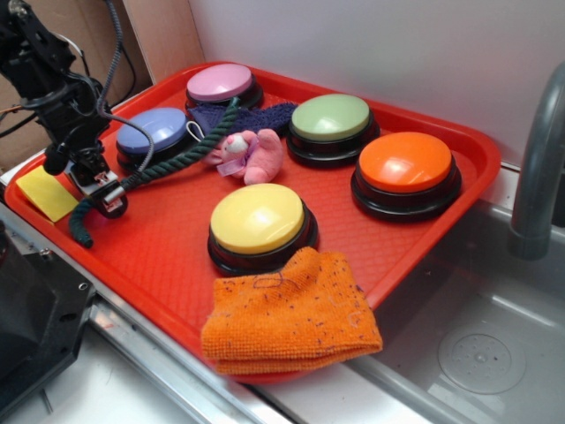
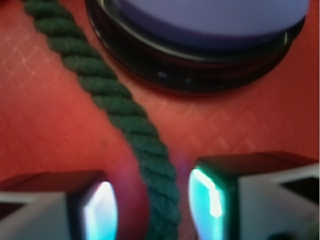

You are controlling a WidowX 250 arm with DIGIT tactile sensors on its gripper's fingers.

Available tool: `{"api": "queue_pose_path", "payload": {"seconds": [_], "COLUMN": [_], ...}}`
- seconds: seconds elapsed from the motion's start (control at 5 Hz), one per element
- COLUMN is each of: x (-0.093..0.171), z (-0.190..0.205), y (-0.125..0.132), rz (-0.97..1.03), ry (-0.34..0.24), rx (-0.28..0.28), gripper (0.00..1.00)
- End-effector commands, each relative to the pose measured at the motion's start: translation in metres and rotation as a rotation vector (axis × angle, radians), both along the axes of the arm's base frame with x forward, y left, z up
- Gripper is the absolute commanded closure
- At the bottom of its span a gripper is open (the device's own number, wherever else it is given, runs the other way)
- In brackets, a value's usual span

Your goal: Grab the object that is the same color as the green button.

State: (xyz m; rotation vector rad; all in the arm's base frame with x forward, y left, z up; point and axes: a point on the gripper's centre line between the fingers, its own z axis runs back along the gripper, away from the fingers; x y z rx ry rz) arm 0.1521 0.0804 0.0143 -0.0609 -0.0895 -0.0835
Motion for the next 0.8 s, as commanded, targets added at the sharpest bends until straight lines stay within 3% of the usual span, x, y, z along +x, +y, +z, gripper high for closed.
{"api": "queue_pose_path", "payload": {"seconds": [0.0,0.2,0.4,0.6], "x": [0.003,0.007,0.014,0.021], "z": [-0.004,-0.004,0.024,0.068], "y": [0.005,0.007,0.008,-0.002], "rz": [0.013,0.033,0.114,0.129], "ry": [0.007,0.094,0.081,0.044], "rx": [0.017,0.039,0.078,0.07], "gripper": [1.0,1.0,1.0,1.0]}}
